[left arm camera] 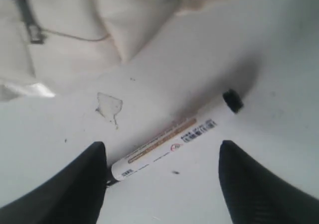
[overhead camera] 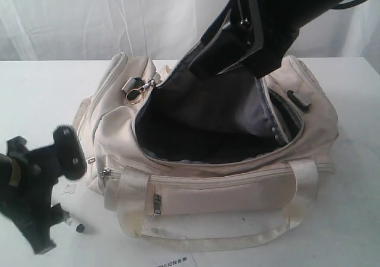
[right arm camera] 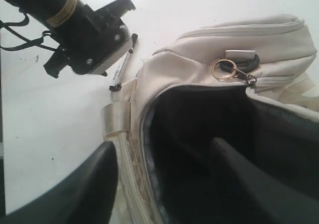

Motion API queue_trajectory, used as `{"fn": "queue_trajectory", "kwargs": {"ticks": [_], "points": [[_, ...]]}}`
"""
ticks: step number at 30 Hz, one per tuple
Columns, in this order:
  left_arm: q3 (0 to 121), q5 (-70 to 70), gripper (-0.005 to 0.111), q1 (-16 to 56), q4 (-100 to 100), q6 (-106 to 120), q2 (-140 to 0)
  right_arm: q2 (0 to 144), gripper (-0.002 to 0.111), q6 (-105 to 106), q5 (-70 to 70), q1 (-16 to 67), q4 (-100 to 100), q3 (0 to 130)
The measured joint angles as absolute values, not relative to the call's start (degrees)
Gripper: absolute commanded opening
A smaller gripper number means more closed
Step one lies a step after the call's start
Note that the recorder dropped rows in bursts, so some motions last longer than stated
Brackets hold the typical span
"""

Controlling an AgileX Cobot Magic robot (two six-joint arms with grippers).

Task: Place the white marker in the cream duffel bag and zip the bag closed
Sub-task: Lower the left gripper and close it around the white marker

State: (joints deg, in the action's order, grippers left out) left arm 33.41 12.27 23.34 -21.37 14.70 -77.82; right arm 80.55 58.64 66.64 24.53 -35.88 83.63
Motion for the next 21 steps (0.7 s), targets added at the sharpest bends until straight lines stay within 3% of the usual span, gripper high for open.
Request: {"fn": "queue_trajectory", "kwargs": {"ticks": [7,21], "points": [[38.48,29.68,0.067,23.22,-19.76,-54.49,-73.84,80.55,0.052,59.32,66.64,24.53,-37.26,83.63],[38.48,21.43,0.067,23.22,-20.57,-78.24,-85.36,80.55,0.052,61.02,66.43,24.53,-40.06,83.63]]}}
